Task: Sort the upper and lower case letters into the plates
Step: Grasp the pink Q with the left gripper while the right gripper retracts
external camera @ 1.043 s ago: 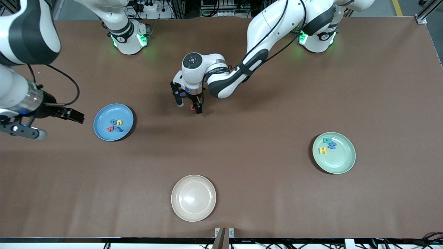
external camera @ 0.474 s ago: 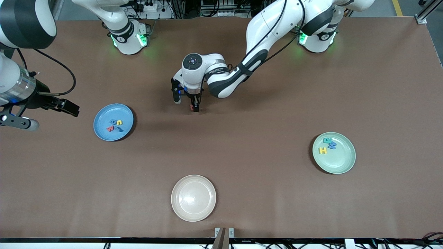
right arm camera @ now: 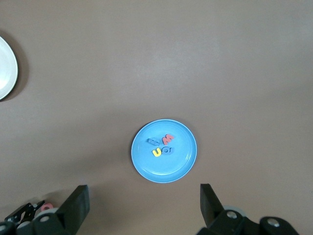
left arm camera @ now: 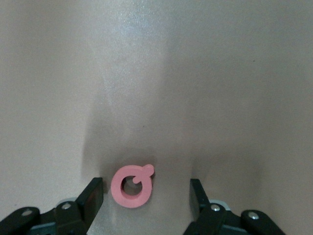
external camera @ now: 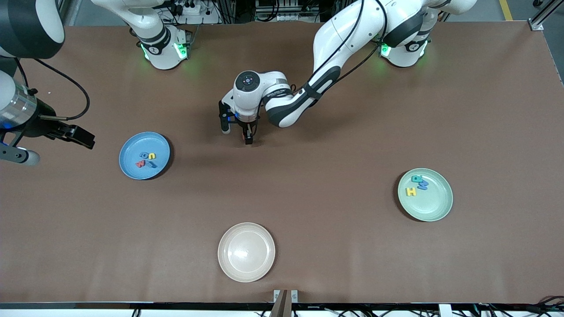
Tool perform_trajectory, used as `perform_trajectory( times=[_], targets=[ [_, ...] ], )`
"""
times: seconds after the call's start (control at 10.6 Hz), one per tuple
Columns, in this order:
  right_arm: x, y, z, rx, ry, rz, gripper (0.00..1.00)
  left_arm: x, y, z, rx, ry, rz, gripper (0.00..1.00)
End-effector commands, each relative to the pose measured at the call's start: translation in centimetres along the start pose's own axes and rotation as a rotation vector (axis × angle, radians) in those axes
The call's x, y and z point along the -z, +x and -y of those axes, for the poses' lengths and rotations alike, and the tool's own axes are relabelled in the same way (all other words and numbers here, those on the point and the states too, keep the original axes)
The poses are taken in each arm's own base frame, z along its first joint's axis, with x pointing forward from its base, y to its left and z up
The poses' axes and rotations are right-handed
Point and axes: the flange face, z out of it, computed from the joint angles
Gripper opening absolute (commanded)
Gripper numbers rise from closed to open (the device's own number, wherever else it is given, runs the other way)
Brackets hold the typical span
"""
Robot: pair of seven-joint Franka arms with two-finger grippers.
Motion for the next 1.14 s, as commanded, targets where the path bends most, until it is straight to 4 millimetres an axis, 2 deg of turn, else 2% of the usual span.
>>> perform_trajectory(
  times=[0.0,0.09,0.19,0.28,0.38,0.47,0.57,0.76,0.85,1.04],
  targets=[
    [1.2,-0.8,-0.3,-0.005,0.1,0.034,1.0,-0.3,0.2,0.2,-0.017,-0.012,-0.016,0.76],
    [1.6,-0.8,-0.7,-0.002,0.106,0.028,1.0,-0.3,0.2,0.2,-0.016,-0.011,-0.017,0.7],
    [1.9,-0.9,-0.9,0.009,0.113,0.02,1.0,-0.3,0.1,0.3,-0.015,-0.01,-0.017,0.48],
    [2.0,-0.7,-1.2,0.001,0.12,0.012,1.0,-0.2,0.1,0.6,-0.012,-0.009,-0.018,0.2],
    [2.0,-0.8,-1.3,-0.001,0.119,0.007,1.0,0.2,0.1,1.0,-0.006,-0.004,-0.022,0.0],
    [2.1,-0.8,-2.0,-0.013,0.117,0.007,1.0,1.6,0.2,1.8,0.014,0.006,-0.033,0.0],
    [2.0,-0.7,-2.6,-0.022,0.117,0.008,1.0,3.0,-1.2,4.9,0.051,0.012,-0.018,0.0],
    [2.0,-0.9,-2.6,-0.022,0.117,0.008,1.0,9.0,-3.4,9.3,0.134,-0.04,0.052,0.0],
    [1.9,-1.0,-2.6,-0.02,0.116,0.011,1.0,13.1,-5.6,12.6,0.184,-0.057,0.096,0.0],
    [1.7,-1.4,-2.6,-0.016,0.114,0.017,1.0,19.8,-12.0,19.7,0.314,-0.136,0.145,0.0]
  ],
)
